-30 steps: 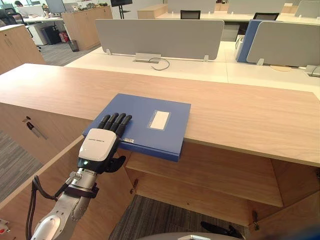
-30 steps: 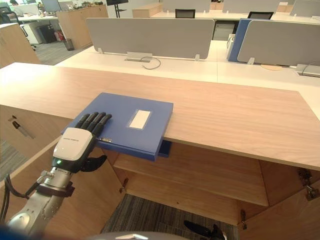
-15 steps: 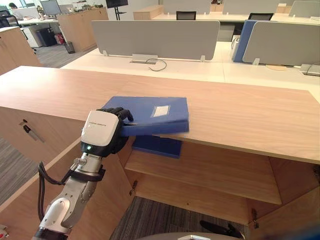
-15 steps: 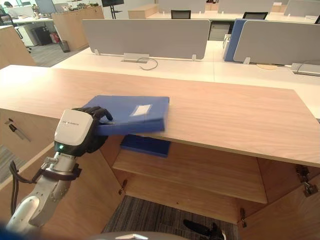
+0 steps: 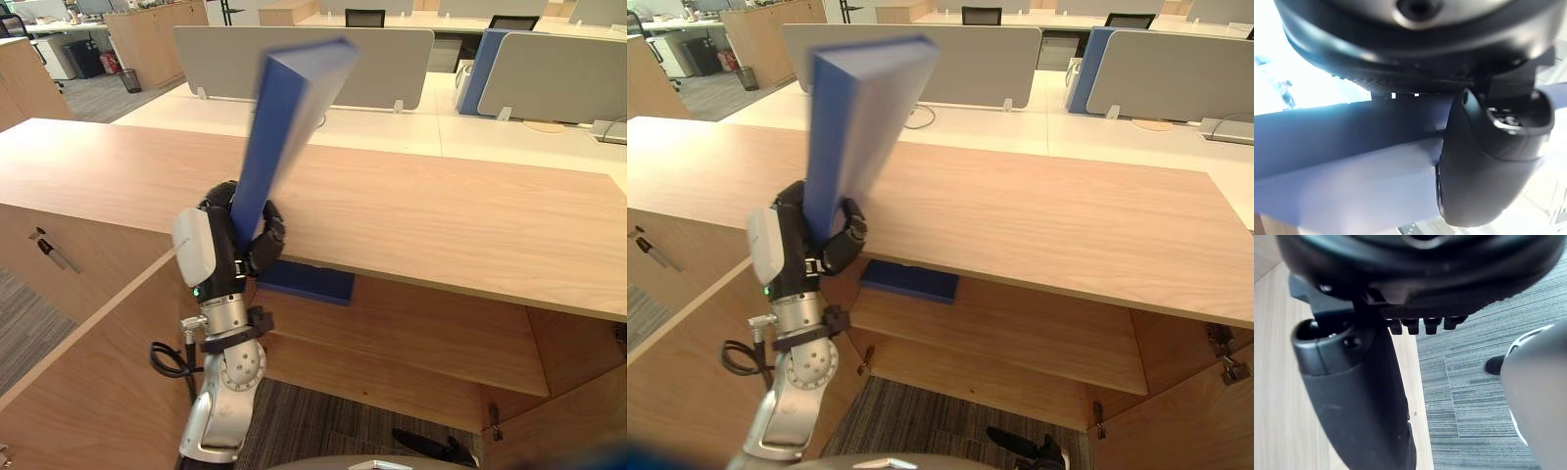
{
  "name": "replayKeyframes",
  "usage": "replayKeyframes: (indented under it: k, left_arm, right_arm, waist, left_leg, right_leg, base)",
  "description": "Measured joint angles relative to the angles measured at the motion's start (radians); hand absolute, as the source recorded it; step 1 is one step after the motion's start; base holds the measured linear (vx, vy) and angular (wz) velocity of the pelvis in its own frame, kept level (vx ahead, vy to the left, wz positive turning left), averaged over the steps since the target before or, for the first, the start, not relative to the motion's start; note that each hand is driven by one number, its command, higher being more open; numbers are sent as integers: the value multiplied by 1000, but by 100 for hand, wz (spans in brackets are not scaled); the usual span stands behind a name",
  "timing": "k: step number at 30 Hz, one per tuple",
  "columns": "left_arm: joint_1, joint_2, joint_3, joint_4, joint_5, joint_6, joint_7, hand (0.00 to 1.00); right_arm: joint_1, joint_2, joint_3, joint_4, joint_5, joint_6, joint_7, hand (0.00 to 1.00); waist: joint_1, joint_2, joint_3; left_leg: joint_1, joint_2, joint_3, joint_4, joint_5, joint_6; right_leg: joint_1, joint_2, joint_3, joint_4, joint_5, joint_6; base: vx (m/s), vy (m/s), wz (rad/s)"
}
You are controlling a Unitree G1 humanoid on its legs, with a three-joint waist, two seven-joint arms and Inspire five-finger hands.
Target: Walk over to the cabinet, pick up the folder, carry it to the office cabinet, place the folder inside the office cabinet, then close the office cabinet door
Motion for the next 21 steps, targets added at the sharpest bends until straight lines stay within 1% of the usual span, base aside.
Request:
replayKeyframes:
  k: [2, 3, 5, 6, 8, 9, 11, 13, 14, 17, 19, 20, 21]
  left_arm:
    - [19, -12, -33, -19, -162, -26, -58, 0]
    - [26, -16, -41, -21, -213, -35, -80, 0]
    - [44, -35, -50, -30, -415, -55, -166, 0]
    - [46, -35, -51, -30, -460, -56, -180, 0]
    - [66, -35, -50, -40, -619, -55, -224, 0]
    - [78, -35, -49, -47, -673, -54, -237, 0]
    - [106, -36, -46, -55, -838, -53, -260, 0]
    - [110, -39, -44, -55, -927, -51, -261, 0]
    - [110, -40, -42, -55, -969, -49, -261, 0]
    - [111, -51, -47, -55, -1004, -46, -260, 0]
    - [118, -69, -45, -56, -1016, -46, -258, 0]
    - [123, -71, -45, -57, -1019, -46, -258, 0]
    - [135, -73, -47, -60, -1025, -46, -258, 0]
  right_arm:
    - [2, 6, -7, -1, 30, 1, 1, 100]
    - [3, 6, -10, -2, 32, 0, 1, 100]
    - [15, 10, -32, -14, 68, 0, 3, 100]
    - [21, 13, -40, -23, 73, 0, 4, 100]
    - [49, 18, -46, -73, 105, 0, 6, 100]
    - [57, 20, -47, -86, 116, 0, 8, 100]
    - [104, 32, -47, -183, 150, 1, 10, 100]
    - [139, 50, -45, -267, 154, 1, 9, 100]
    - [168, 69, -44, -325, 155, 1, 5, 100]
    - [241, 102, -18, -470, 151, 3, -15, 100]
    - [325, 117, 31, -650, 141, 4, -25, 100]
    - [342, 122, 42, -692, 140, 4, -25, 100]
    - [376, 139, 65, -789, 131, 4, -25, 100]
  waist:
    - [0, 1, 0]
    - [-1, 1, 0]
    - [-1, 3, 0]
    - [-1, 5, 0]
    - [-5, 7, 2]
    - [-6, 7, 1]
    - [-8, 12, 8]
    - [-14, 9, 23]
    - [-22, 2, 26]
    - [-27, -5, 31]
    - [-31, -8, 33]
    - [-34, -9, 34]
    - [-51, -18, 38]
  left_leg:
    - [0, 0, 0, 1, 0, 0]
    - [0, 1, 1, 1, 0, 0]
    - [3, 1, 6, 1, 0, 0]
    - [4, 1, 8, 1, -1, -1]
    - [6, 1, 15, 1, -1, -1]
    - [6, 1, 19, 0, -1, -1]
    - [11, 0, 43, -1, -2, -1]
    - [24, -4, 66, -1, -4, 2]
    - [29, -10, 79, -1, -5, 3]
    - [44, -26, 120, -1, -11, 9]
    - [73, -42, 186, -2, -24, 13]
    - [78, -43, 202, -2, -27, 13]
    - [100, -49, 240, 1, -40, 11]
  right_leg:
    - [0, 0, 1, 2, 0, 0]
    - [-1, 0, 2, 3, 0, 1]
    - [-4, 0, 8, 6, -1, 2]
    - [-4, -1, 10, 8, -2, 3]
    - [-14, -2, 19, 21, -4, 6]
    - [-19, -3, 25, 25, -5, 7]
    - [-42, -7, 49, 55, -12, 13]
    - [-62, -15, 76, 98, -28, 15]
    - [-82, -24, 90, 133, -43, 17]
    - [-128, -40, 135, 198, -67, 24]
    - [-168, -48, 208, 256, -88, 32]
    - [-175, -49, 225, 268, -93, 35]
    - [-197, -47, 266, 295, -103, 40]
  base:
    - [0, 0, 0]
    - [-33, 6, -4]
    - [-17, 4, -6]
    - [0, 0, -8]
    - [-6, 5, -10]
    - [-13, 20, -17]
    - [-24, 38, -26]
    - [-38, 47, -33]
    - [-50, 42, -36]
    - [-51, 48, -44]
    - [-47, 62, -77]
    - [-74, 40, -89]
    - [-65, 23, -72]
